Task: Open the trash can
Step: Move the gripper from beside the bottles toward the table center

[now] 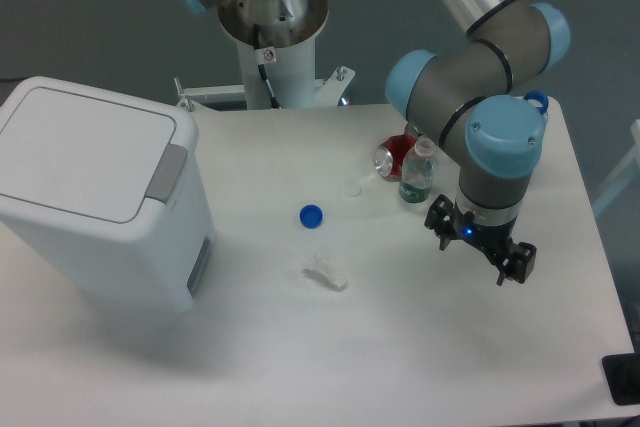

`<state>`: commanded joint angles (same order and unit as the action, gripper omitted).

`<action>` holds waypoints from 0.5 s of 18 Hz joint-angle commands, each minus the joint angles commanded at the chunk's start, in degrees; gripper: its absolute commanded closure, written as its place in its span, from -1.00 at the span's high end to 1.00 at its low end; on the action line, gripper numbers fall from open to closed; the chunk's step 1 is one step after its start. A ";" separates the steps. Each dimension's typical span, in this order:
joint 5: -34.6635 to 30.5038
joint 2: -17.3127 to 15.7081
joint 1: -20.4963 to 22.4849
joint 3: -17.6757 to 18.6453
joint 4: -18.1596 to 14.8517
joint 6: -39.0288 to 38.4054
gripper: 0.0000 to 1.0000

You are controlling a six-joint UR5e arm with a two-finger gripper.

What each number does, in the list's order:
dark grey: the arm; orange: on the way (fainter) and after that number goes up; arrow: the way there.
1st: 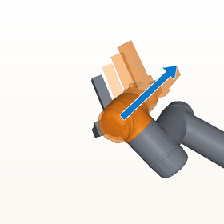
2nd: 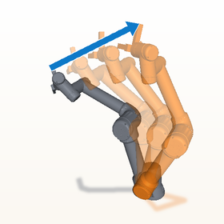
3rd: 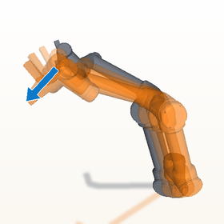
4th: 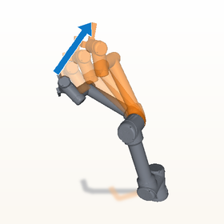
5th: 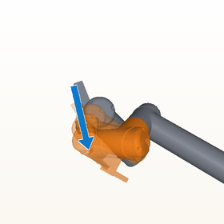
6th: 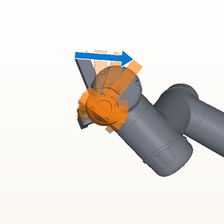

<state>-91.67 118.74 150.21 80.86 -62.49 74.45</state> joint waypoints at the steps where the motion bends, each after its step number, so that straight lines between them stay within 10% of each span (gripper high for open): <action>1: 0.09 0.00 -0.17 0.00 0.00 0.09 1.00; 9: 6.24 -0.26 -0.53 4.04 4.48 -2.45 1.00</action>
<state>-85.43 118.48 149.68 84.90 -58.01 71.99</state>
